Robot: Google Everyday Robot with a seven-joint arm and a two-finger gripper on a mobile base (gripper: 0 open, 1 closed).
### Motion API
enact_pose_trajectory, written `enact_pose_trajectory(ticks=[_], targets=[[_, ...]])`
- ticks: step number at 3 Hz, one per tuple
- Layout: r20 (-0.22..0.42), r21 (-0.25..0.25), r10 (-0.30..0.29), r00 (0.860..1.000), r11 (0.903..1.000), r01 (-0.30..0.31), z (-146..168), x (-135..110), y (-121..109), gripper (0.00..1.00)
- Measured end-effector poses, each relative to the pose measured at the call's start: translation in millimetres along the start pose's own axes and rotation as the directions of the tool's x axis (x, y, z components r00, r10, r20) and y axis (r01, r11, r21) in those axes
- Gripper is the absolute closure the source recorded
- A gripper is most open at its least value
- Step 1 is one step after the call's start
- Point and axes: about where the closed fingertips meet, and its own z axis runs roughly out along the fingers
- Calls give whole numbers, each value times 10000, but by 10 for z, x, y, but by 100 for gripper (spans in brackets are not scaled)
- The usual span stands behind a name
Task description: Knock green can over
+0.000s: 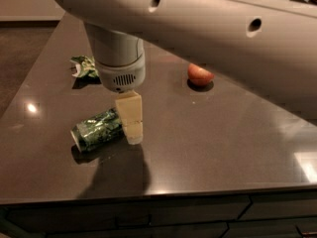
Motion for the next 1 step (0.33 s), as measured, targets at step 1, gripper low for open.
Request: enact_pose_trajectory(ticks=[1], targets=[[1, 2, 0, 10000, 10000, 0, 0, 0, 0, 0]])
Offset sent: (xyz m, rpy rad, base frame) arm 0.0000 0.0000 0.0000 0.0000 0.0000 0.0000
